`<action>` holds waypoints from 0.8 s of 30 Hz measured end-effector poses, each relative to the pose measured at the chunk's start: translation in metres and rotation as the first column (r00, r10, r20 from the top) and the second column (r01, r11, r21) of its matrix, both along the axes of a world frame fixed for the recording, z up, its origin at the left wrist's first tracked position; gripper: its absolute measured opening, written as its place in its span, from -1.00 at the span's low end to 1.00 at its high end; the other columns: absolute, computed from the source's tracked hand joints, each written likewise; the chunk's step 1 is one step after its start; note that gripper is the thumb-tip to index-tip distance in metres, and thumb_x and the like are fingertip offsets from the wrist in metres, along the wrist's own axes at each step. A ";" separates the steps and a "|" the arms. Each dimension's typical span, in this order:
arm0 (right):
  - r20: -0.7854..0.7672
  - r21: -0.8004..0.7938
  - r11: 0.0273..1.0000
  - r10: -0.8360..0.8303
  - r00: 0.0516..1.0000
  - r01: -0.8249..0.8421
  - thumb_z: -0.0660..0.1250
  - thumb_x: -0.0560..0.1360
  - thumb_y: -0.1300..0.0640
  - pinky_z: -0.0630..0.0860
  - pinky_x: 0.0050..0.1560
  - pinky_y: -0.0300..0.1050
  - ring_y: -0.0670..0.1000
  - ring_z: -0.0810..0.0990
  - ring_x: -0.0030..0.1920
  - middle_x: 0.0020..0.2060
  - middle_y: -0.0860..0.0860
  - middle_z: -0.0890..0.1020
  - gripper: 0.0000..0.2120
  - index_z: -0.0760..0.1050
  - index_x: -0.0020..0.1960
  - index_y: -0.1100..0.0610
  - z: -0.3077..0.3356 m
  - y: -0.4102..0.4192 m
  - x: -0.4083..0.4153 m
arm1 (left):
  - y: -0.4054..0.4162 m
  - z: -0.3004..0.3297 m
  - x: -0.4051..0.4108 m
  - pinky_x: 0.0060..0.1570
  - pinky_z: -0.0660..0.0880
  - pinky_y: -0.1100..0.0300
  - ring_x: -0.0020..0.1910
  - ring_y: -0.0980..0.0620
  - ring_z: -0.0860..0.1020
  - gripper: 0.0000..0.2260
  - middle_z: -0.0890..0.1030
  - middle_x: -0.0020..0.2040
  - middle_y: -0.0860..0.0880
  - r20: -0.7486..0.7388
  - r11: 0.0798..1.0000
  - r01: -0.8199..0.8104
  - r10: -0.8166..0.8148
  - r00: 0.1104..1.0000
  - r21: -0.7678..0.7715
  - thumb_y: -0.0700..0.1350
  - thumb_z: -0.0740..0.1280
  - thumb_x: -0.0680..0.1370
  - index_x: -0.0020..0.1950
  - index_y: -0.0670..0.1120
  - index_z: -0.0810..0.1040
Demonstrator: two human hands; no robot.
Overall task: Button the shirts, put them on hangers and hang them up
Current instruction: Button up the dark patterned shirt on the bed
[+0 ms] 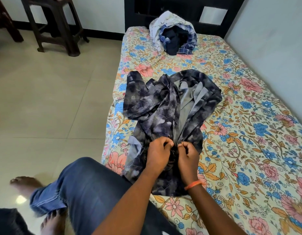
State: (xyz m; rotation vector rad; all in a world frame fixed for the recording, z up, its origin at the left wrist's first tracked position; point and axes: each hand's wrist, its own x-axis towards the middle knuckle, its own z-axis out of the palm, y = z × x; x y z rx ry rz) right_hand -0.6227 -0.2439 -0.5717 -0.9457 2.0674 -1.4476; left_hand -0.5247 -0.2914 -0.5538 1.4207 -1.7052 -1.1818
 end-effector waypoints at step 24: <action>0.367 -0.106 0.994 0.038 0.930 0.001 0.33 0.54 0.35 0.57 -0.01 -0.32 -0.12 0.68 -0.04 -0.10 -0.02 0.73 -0.76 0.67 -0.06 0.04 0.009 0.005 -0.007 | 0.000 0.003 -0.003 -0.25 0.46 0.40 -0.29 0.24 0.58 -0.87 0.65 -0.25 0.13 -0.136 0.995 -0.040 0.052 0.989 0.094 -0.17 0.35 0.58 -0.05 -0.08 0.70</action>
